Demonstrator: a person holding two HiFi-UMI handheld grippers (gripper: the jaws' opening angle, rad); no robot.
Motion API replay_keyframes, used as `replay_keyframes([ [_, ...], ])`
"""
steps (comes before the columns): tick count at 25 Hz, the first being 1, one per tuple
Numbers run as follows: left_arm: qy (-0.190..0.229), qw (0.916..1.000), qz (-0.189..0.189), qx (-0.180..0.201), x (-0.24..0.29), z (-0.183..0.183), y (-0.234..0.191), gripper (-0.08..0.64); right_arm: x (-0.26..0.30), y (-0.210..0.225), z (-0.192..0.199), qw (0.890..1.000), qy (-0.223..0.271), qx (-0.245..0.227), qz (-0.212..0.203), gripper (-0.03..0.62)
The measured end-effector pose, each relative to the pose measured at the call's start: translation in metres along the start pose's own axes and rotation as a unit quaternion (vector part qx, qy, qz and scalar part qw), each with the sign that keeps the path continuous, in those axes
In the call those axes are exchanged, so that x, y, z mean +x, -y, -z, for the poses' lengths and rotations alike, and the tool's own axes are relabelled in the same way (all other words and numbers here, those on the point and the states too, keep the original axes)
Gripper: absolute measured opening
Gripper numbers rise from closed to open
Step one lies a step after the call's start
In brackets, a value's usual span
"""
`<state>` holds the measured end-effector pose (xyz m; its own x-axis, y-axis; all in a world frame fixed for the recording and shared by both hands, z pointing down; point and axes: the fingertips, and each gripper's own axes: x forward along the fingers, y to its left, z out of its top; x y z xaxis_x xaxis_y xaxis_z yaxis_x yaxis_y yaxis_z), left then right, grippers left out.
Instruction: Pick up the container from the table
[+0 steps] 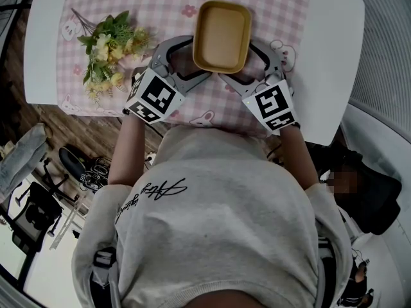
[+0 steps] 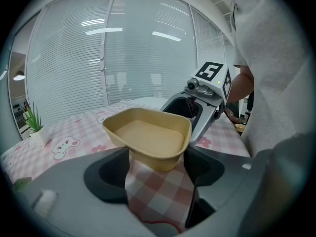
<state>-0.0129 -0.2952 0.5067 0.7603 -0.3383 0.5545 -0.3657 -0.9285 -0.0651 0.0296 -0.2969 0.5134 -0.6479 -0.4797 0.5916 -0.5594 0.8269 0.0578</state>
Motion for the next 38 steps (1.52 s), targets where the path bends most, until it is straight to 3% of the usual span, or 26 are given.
replay_keyframes([
  [13, 0.018, 0.9998, -0.007, -0.01, -0.002, -0.009, -0.005, 0.337, -0.001, 0.003, -0.007, 1.0, 0.019, 0.022, 0.006, 0.385],
  [38, 0.038, 0.9989, -0.029, 0.001, -0.025, -0.037, -0.012, 0.334, -0.018, 0.006, -0.041, 0.999, 0.034, -0.003, 0.008, 0.38],
])
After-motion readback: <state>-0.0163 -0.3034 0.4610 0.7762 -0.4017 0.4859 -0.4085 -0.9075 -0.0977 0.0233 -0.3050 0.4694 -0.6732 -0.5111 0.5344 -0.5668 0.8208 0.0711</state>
